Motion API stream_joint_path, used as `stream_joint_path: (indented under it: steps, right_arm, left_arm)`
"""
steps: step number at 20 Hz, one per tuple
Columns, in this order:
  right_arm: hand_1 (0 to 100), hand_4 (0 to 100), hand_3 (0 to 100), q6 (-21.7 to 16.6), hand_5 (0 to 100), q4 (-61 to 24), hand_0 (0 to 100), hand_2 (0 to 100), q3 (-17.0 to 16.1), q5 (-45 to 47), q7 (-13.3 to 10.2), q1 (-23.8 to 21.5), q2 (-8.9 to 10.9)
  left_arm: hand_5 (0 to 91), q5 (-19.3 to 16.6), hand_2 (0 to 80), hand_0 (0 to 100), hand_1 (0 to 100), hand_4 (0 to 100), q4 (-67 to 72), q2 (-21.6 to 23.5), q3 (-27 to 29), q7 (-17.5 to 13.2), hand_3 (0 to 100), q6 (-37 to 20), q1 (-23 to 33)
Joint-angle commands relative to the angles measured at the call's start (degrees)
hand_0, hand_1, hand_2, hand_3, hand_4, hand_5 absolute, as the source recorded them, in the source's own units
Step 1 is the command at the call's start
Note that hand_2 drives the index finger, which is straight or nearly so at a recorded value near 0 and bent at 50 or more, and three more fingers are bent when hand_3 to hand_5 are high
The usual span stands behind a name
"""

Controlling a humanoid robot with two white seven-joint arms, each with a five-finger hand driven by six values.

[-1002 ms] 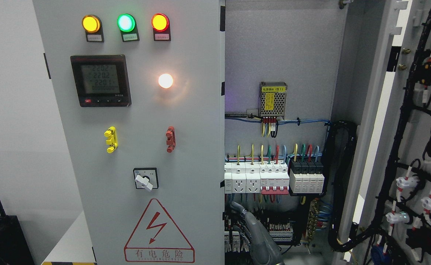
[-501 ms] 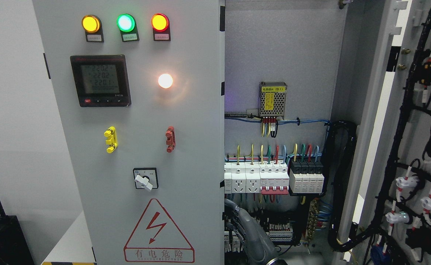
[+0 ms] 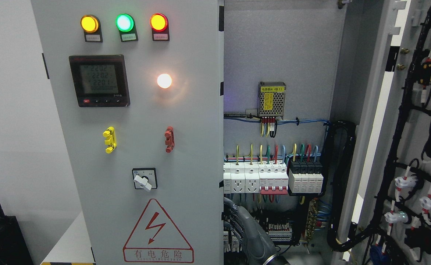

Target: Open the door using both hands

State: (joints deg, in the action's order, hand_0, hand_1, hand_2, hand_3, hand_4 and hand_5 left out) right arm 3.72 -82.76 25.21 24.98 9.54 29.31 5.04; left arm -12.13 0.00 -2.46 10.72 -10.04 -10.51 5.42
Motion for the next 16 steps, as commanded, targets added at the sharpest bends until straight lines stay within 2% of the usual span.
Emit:
stream_joint_path:
  steps: [1,4,16]
  right_arm:
    - [0,0,0,0.0,0,2.6,11,0,0.1,0.6,0.7,0.8,1.73]
    - [0,0,0,0.0,0,2.8,11,0,0.2,0.6,1.9,1.0,1.73]
    - [0,0,0,0.0,0,4.6,11,0,0.0,2.2,2.2,2.5,2.26]
  left_arm:
    - [0.0,0.0,0.0,0,0,3,-1.8,0.0,0.0,0.0,0,0.0,-0.1]
    - [0.0,0.0,0.0,0,0,3,-1.8,0.0,0.0,0.0,0,0.0,0.0]
    - [0.0,0.0,0.0,0,0,3,-1.8,0.0,0.0,0.0,0,0.0,-0.1]
